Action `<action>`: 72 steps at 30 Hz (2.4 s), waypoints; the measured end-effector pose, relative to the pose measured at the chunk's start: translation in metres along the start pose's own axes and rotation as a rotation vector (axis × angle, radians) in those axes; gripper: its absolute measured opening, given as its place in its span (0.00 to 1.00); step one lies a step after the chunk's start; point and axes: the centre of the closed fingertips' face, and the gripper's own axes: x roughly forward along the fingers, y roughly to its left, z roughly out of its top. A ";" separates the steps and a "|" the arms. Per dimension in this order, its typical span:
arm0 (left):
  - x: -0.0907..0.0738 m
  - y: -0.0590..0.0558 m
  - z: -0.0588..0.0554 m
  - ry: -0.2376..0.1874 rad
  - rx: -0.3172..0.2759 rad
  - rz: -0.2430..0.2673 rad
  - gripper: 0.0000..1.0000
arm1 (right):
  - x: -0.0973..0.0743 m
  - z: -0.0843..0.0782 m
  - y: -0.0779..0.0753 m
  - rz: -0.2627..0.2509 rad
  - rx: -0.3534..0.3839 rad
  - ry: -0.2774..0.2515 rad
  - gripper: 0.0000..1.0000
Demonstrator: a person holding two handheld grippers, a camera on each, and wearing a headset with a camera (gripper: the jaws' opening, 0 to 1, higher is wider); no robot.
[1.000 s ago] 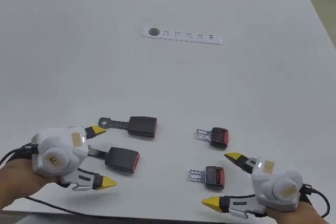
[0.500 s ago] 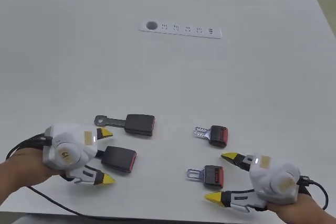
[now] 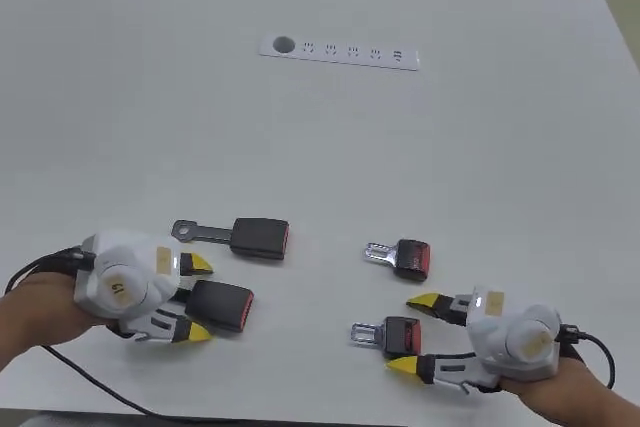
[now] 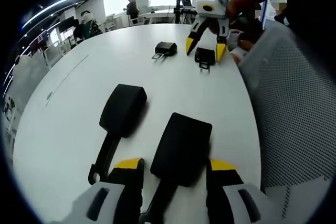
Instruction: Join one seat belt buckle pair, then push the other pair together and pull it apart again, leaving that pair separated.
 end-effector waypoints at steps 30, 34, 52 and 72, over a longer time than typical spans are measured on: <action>0.000 -0.001 0.000 0.029 -0.023 0.025 0.36 | -0.002 -0.002 -0.004 -0.012 0.002 -0.024 0.37; 0.000 -0.001 -0.001 0.015 -0.029 0.025 0.36 | 0.000 0.000 -0.004 -0.022 0.007 -0.037 0.36; -0.001 0.000 -0.001 -0.002 -0.028 0.015 0.35 | 0.022 0.024 -0.001 -0.032 0.009 -0.089 0.36; -0.001 -0.001 0.000 -0.007 -0.027 0.008 0.35 | 0.063 0.070 0.020 0.002 -0.021 -0.150 0.36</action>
